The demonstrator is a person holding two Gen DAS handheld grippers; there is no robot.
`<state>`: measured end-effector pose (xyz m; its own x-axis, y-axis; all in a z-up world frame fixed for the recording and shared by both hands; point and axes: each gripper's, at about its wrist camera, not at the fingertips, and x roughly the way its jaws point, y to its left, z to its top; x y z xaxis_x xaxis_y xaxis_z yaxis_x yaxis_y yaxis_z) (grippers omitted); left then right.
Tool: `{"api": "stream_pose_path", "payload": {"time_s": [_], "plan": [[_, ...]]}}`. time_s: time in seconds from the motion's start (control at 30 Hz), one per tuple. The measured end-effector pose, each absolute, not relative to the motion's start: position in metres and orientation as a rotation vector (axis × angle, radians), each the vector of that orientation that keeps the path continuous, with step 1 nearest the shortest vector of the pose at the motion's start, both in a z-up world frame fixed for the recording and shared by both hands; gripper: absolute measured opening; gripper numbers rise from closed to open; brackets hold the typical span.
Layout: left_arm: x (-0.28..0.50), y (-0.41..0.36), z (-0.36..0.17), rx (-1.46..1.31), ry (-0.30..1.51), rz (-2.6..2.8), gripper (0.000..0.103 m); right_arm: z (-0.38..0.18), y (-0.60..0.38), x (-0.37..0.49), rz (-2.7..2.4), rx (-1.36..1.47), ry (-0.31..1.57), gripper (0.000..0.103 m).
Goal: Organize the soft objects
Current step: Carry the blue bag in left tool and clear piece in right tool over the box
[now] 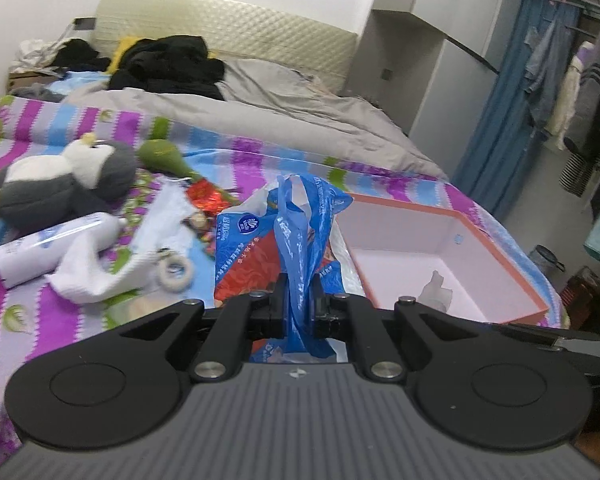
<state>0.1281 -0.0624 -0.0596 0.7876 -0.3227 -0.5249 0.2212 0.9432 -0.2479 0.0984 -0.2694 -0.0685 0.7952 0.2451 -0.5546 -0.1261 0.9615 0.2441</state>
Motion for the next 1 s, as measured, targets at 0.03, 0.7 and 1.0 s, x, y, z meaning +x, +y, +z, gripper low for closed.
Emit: {"api": "stream_pose_path", "payload": {"time_s": [0.03,0.7,1.0], "plan": [[0.130,-0.069,-0.059,-0.174,0.598,-0.308,0.010,-0.068,-0.274,0.097,0.192,0.203,0.617,0.028],[0.200,-0.189,-0.064,-0.098,0.645,-0.508,0.011,-0.071,-0.369,0.125,0.010,0.232,0.593,0.028],[0.256,-0.224,-0.084,-0.091,0.742,-0.543,0.011,-0.088,-0.399,0.158,-0.024,0.247,0.644,0.028]]}}
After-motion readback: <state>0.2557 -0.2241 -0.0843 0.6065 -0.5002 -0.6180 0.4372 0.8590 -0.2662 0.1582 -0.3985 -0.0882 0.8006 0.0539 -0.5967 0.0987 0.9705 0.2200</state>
